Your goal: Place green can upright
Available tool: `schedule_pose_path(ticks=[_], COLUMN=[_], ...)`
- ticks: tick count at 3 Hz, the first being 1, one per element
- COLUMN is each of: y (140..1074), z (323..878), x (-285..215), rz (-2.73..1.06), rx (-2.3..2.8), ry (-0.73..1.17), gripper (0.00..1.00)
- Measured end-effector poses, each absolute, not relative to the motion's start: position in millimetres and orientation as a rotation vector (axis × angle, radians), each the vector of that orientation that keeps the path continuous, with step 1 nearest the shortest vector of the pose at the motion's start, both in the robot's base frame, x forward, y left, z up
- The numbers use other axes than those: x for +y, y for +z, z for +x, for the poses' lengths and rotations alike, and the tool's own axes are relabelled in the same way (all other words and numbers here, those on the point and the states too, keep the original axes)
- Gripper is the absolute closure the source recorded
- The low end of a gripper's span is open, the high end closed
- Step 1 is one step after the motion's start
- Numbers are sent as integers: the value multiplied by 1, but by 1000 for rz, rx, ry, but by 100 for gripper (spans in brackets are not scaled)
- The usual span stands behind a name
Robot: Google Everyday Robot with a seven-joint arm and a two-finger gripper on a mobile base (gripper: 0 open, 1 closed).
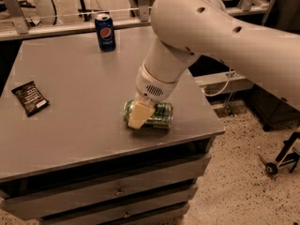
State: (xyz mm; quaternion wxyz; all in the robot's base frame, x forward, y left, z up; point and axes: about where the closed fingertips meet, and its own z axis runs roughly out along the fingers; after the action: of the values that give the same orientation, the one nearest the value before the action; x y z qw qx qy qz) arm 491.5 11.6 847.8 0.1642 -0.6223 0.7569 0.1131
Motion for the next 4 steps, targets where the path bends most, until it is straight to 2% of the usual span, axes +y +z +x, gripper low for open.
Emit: schedule_pose_path(ticks=[1,2,4], y=[864,900,949], z=[508,554,581], x=[9,-7,-19], rz=[-1746,-1608,-1330], rx=[2103,1934,1487], ry=[310,425,798], gripper=[93,100,100])
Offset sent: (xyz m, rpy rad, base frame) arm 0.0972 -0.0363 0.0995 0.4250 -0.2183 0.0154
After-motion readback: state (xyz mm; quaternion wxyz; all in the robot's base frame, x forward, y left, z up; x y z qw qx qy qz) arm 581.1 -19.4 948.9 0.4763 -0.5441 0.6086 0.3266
